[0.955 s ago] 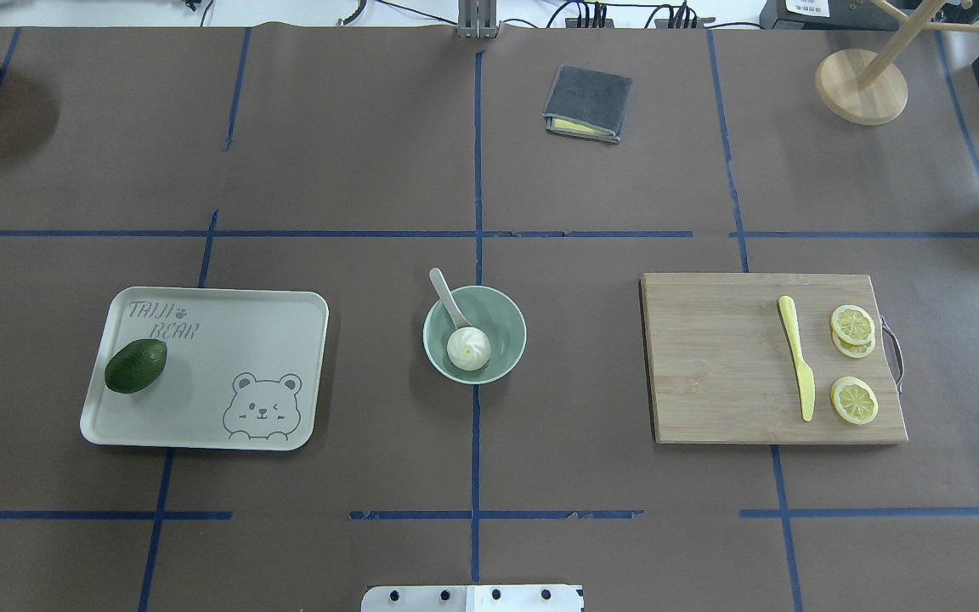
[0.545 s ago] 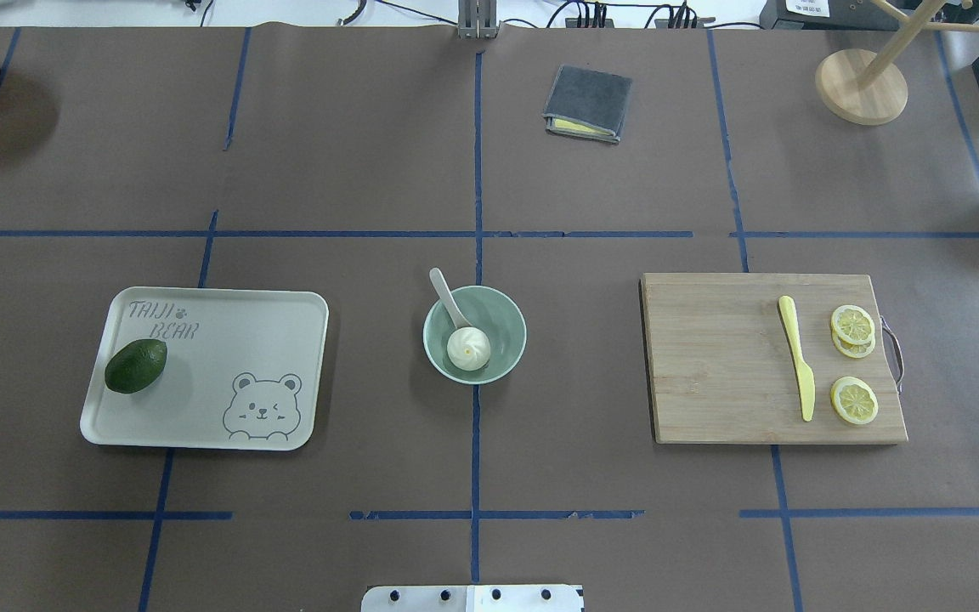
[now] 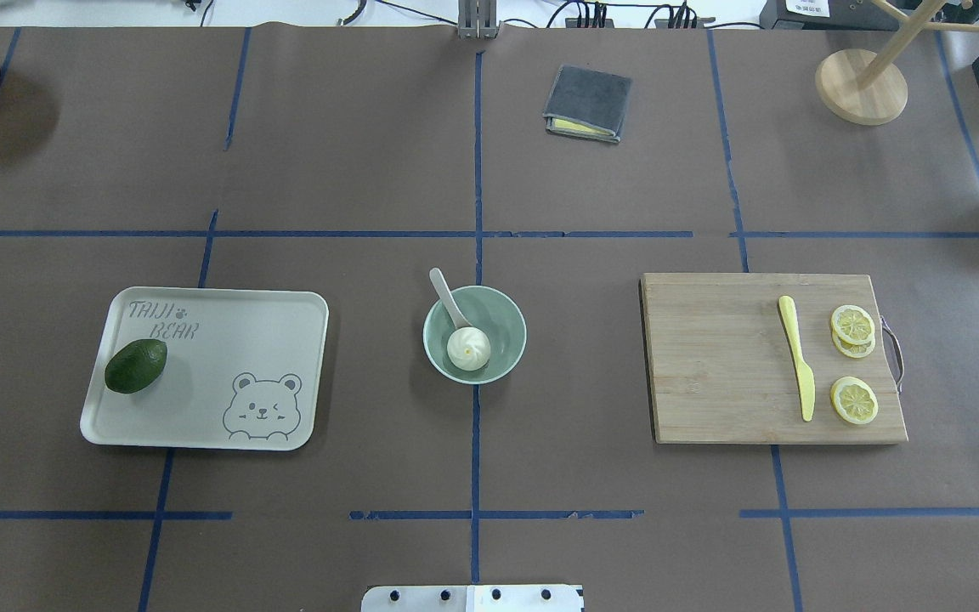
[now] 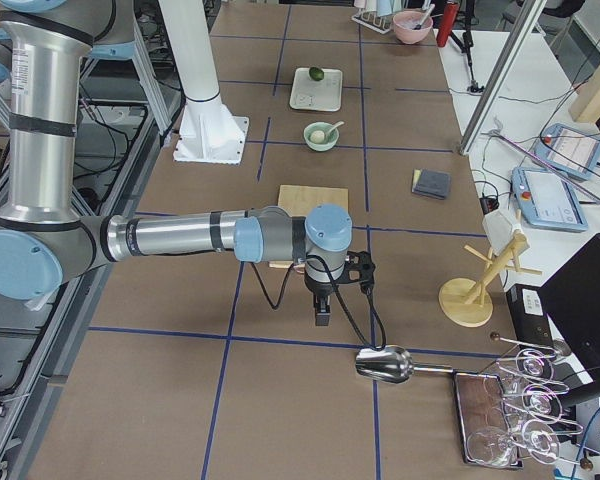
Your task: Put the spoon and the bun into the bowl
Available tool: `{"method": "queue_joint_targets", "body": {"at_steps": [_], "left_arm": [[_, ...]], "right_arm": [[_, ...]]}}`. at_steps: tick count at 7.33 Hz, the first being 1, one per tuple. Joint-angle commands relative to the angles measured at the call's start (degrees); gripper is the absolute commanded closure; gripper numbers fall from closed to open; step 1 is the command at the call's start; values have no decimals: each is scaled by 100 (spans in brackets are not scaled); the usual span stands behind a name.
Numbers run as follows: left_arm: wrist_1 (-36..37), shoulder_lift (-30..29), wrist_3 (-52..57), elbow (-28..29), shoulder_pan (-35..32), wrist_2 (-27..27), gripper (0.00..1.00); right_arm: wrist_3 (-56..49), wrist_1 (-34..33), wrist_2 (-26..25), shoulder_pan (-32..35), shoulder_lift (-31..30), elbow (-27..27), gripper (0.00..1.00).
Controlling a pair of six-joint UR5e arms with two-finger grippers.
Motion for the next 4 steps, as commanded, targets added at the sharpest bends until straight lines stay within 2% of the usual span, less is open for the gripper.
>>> {"method": "queue_joint_targets", "body": {"at_steps": [1,4], "left_arm": [[-323,15,-10,219,0,-3,0],[-253,-2,-19,158,0,-11,0]], "right_arm": [[0,0,13,-3,-10,6,0],[0,0,5,-3,-1,-20,0]]}}
